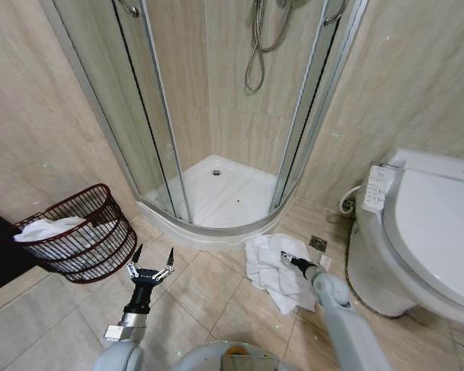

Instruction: Discard the used towel into the hamper.

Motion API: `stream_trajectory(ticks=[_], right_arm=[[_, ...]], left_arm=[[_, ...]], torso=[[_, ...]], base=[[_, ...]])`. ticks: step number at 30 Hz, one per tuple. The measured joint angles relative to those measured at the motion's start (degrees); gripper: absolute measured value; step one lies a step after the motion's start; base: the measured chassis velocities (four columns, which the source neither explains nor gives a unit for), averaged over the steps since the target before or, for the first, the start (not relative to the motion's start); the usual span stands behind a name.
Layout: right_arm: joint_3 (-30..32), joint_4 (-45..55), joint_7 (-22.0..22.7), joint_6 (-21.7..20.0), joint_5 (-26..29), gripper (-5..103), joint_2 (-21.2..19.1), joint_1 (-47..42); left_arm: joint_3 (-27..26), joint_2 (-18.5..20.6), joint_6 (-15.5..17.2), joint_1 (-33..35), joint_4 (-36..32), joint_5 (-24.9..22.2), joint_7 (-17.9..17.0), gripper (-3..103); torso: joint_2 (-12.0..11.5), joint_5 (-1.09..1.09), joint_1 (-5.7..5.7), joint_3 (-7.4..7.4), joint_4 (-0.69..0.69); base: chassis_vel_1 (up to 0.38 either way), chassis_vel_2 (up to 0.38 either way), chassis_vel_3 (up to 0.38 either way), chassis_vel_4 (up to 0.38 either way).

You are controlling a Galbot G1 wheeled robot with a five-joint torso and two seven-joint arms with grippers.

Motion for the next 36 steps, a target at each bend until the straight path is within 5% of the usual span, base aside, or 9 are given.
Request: stream_trajectory(ticks=[27,36], right_arm=[[-0.82,-13.83,-4.14,4.88,-3.14,103,1.6,4.88],[-0.69,-13.93,-5.22,5.36,-4.04,82,1.77,4.44]], left_arm=[[0.21,0.64,1.63,-1.54,0.63,-0.37,-0.51,100],[0.15,0.69,1.57,-1.23,0.6,-0.48,-0.49,100]], torso=[[0.02,0.0,0.0,0.01,-0.01],[0.02,0.0,0.0,0.01,0.0]], base=[[0.0,0.0,0.0,0.0],[0.0,0.0,0.0,0.0]])
